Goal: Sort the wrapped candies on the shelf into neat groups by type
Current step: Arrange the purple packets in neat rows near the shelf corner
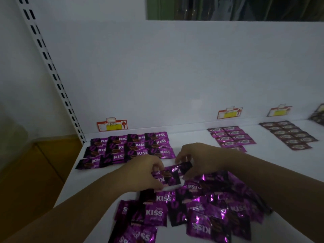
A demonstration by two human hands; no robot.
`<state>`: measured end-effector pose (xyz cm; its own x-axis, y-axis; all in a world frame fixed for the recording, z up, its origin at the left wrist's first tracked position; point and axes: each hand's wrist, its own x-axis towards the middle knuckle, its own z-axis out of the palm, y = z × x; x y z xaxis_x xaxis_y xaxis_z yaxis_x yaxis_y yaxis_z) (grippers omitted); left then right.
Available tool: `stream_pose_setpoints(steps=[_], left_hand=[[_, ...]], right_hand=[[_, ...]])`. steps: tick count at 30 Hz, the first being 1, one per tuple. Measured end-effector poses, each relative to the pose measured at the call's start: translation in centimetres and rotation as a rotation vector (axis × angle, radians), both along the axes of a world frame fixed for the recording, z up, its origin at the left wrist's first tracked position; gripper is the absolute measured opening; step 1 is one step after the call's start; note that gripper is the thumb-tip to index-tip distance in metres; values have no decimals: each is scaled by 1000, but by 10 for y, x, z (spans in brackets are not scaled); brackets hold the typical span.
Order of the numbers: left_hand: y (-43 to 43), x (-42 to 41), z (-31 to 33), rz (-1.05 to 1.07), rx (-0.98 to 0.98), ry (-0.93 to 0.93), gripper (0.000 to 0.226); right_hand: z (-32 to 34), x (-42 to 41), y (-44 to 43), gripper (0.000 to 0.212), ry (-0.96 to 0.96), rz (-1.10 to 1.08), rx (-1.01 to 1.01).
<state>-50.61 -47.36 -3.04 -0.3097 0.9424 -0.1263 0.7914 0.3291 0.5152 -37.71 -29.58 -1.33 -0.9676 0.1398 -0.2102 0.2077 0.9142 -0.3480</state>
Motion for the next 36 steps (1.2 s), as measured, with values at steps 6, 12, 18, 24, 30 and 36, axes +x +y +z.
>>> stream_pose_setpoints(steps=[6,12,18,24,30,36], left_hand=[[7,-6,-2,141,91,-293,23],[5,-12,0,396,338,-627,28],[-2,-15,4,467,430,-758,40],[-13,-22,7,491,551,-866,14],[-38,-34,12,495,610,-1032,17],[-68,-44,11,553,594,-923,37]], right_hand=[[5,11,12,18,166,-195,-149],[5,19,23,14,394,-448,-732],[10,14,17,20,412,-440,-997],[12,-5,3,26,393,-396,-998],[14,-25,-18,25,320,-259,-1220],[15,-45,-39,16,288,-241,-1162]])
